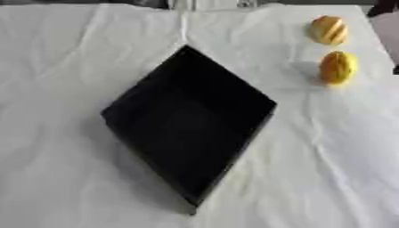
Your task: Pick up objects on the table and place them in the box.
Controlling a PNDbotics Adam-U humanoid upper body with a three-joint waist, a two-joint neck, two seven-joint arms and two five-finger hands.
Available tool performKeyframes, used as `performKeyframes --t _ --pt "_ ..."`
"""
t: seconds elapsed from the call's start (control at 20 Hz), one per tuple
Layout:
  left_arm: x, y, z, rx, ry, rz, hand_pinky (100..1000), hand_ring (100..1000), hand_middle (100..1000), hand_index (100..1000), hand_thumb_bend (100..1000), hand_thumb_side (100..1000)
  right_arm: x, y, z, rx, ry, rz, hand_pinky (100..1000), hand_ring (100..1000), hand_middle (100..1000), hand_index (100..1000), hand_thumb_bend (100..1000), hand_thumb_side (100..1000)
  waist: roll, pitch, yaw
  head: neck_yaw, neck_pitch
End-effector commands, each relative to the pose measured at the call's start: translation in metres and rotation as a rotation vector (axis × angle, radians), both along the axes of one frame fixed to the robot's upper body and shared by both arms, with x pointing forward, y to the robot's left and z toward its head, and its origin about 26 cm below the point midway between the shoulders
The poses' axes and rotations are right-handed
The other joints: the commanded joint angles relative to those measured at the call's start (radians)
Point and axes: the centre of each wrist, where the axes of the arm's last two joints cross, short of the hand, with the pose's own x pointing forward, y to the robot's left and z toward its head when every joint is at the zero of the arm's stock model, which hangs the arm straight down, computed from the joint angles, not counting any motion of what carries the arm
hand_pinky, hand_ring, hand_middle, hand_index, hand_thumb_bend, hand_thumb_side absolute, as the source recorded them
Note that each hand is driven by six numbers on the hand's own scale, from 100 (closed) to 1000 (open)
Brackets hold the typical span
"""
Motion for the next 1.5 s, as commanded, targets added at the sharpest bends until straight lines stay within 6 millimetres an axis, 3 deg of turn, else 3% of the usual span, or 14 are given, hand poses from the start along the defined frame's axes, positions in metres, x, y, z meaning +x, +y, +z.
performKeyframes --t 0.05,0.4,0.5,0.7,0.95,1.5 --pt "-0.004 0.001 0.011 0.027 -0.033 0.000 824 756 748 880 410 491 -0.009 -0.002 0.018 -0.031 -0.028 -0.003 927 1000 913 965 547 191 0.001 -0.022 0.000 -0.008 -0.006" --pt "-0.003 0.000 0.011 0.027 -0.032 -0.005 824 759 749 880 409 492 -0.006 0.001 0.014 -0.023 -0.018 0.005 924 1000 900 961 550 199 0.003 -0.023 0.001 -0.009 -0.008" --pt "-0.003 0.000 0.011 0.027 -0.030 -0.007 824 759 749 880 409 492 -0.004 0.002 0.012 -0.009 -0.019 0.002 914 1000 848 954 564 227 0.002 -0.023 0.001 -0.010 -0.008" --pt "-0.003 -0.001 0.011 0.026 -0.030 -0.010 824 760 750 880 409 492 0.000 0.005 0.004 0.002 0.001 -0.002 905 1000 795 945 487 325 0.002 -0.022 0.004 -0.008 -0.009" --pt "-0.003 -0.002 0.010 0.025 -0.028 -0.014 824 761 750 880 408 493 0.008 0.009 -0.005 -0.006 0.039 0.000 904 1000 767 944 461 364 0.002 -0.021 0.008 -0.008 -0.007" --pt "-0.002 -0.003 0.008 0.018 -0.020 -0.022 824 760 751 880 407 496 0.027 0.012 -0.023 0.022 0.074 -0.017 907 1000 802 950 454 346 0.004 -0.016 0.017 -0.009 -0.012"
